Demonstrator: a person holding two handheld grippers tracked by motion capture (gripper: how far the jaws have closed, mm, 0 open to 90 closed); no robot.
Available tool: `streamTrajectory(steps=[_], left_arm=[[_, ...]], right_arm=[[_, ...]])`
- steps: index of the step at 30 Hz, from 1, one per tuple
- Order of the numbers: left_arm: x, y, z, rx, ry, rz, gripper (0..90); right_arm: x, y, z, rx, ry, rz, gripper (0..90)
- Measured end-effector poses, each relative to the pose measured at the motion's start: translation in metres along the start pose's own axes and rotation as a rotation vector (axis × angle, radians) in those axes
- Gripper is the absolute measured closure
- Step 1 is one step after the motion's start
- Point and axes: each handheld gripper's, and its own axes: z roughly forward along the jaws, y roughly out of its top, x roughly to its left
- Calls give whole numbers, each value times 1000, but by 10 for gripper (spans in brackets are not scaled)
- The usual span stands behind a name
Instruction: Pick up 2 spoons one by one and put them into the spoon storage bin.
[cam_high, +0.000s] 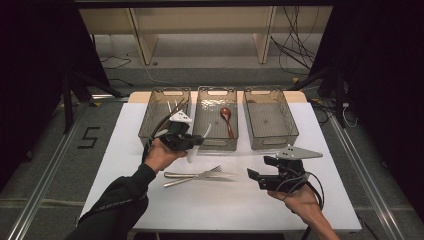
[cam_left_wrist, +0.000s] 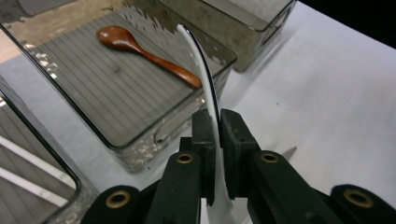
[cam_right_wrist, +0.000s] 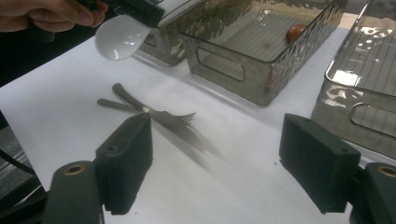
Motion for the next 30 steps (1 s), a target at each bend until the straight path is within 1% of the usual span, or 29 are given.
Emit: streamTrajectory(steps=[1, 6, 9, 10, 15, 19, 20, 24, 30], left_arm=[[1, 2, 1, -8, 2, -7, 841], [10, 12, 5, -33, 18, -12, 841], [13, 18, 9, -48, 29, -25, 841], [14, 20, 10, -48, 33, -18, 841], [21, 29, 15, -69, 53, -32, 840], [28, 34, 22, -91, 64, -55, 840], [29, 35, 24, -92, 69, -50, 840], [34, 39, 30, -102, 86, -55, 840], [40, 45, 35, -122, 110, -62, 839]], right_arm=[[0, 0, 0, -1, -1, -1, 253], [0, 0, 1, -2, 1, -3, 244], [0, 0, 1, 1, 1, -5, 243], [0, 0, 1, 2, 1, -4, 244], [0, 0, 1, 0, 4, -8, 243], [0, -1, 1, -1, 6, -6, 243], [0, -1, 1, 0, 6, -9, 244], [0, -1, 2, 3, 8, -7, 244], [0, -1, 2, 4, 10, -10, 244]])
